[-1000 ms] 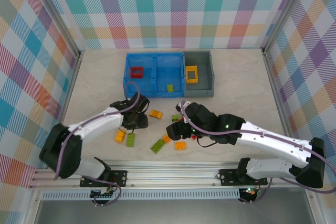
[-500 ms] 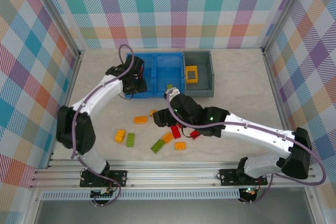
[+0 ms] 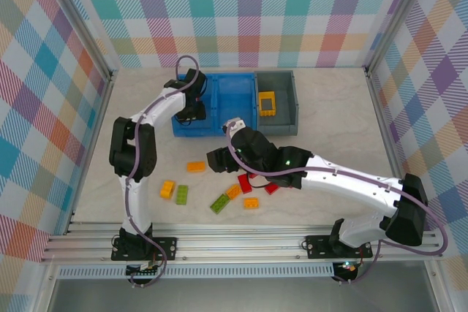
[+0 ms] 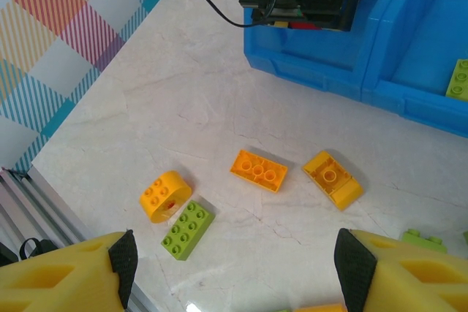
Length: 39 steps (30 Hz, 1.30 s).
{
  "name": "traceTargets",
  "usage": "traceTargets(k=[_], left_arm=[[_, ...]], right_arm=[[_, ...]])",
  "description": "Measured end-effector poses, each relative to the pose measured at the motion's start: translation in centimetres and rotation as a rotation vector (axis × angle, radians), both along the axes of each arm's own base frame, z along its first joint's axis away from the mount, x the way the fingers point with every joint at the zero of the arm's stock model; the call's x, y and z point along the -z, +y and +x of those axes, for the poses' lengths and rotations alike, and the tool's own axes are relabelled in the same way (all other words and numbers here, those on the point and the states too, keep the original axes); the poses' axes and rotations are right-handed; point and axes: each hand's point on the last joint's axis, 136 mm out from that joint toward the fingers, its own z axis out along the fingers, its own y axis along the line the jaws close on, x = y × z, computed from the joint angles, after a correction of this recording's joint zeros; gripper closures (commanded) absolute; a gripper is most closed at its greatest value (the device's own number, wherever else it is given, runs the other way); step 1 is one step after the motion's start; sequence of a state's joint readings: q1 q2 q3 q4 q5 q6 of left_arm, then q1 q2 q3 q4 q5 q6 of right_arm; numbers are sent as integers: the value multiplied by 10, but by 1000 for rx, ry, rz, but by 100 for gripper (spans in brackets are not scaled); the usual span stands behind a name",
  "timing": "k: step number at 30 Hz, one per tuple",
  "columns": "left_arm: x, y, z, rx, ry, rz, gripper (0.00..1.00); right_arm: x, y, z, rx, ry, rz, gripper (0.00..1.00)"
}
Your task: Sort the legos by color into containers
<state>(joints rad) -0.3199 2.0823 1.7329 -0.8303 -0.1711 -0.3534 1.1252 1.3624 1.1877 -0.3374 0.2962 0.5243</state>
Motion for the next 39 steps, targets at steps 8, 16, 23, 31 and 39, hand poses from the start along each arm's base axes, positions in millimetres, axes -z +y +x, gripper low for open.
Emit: traceTargets(k=[8, 16, 23, 31, 39], left_arm=[[-3, 2, -6, -2, 14, 7, 34], [-98, 9, -27, -24, -163, -66, 35], [-208, 52, -142, -112, -438, -182, 34], [-227, 102, -282, -210, -593, -286, 33], [-201, 115, -348, -233, -547, -347, 34]], right_arm=[[2, -3, 4, 17, 10, 0, 26], [18, 5, 6, 18, 66, -15, 31], [73, 101, -19, -79, 251, -96, 39], [130, 176, -49, -77, 512, -169, 44], [170, 190, -52, 32, 673, -234, 40]])
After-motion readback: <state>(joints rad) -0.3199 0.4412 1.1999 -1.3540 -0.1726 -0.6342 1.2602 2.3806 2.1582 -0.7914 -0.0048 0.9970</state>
